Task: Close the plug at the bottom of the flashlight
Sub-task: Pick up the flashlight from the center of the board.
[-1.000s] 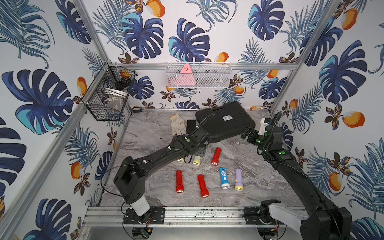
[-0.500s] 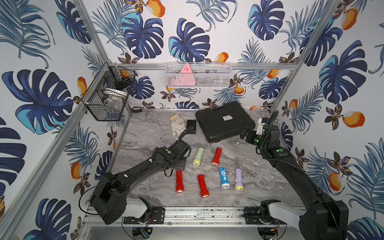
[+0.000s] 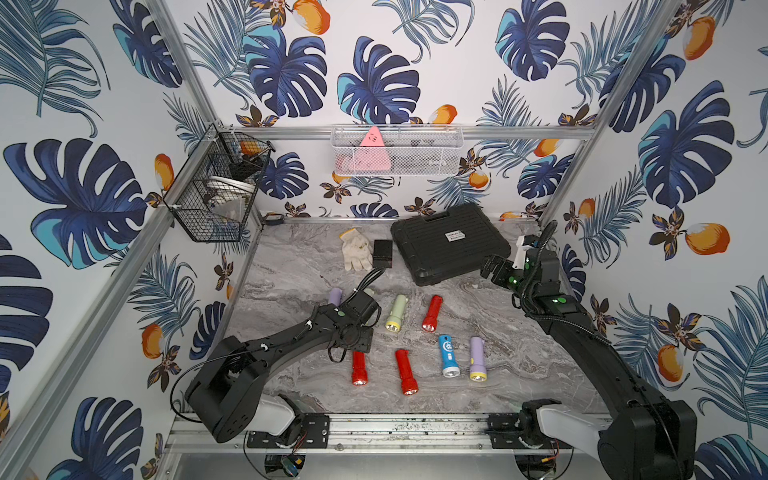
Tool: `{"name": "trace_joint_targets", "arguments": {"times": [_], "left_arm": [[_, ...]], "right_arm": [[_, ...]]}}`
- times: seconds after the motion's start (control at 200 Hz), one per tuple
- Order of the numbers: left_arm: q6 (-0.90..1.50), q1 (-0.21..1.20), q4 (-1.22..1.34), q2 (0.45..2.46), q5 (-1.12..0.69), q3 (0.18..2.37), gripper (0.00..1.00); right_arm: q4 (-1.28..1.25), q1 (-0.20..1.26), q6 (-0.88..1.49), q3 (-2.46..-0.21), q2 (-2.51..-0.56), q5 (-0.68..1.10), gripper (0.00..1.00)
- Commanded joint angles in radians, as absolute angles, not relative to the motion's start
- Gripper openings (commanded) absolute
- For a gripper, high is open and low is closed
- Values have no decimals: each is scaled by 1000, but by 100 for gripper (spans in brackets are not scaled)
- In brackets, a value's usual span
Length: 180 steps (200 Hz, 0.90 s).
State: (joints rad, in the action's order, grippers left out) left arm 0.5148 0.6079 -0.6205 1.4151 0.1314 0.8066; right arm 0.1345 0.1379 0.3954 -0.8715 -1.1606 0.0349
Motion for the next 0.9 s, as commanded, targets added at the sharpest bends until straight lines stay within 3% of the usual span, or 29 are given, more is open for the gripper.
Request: {"name": "trace_joint_targets", "arguments": {"times": [0.0,0.42,0.896], "left_arm": [[545,610,-606,1420,112,791,71],[558,641,-596,1434,91,761,71],[566,647,-565,1502,90,770,59]], "right_arm": [[132,138,385,-872,-1160,18,100],[135,138,387,-873,-1163,20,100],[140,138,385,-873,-1160,14,100]]}}
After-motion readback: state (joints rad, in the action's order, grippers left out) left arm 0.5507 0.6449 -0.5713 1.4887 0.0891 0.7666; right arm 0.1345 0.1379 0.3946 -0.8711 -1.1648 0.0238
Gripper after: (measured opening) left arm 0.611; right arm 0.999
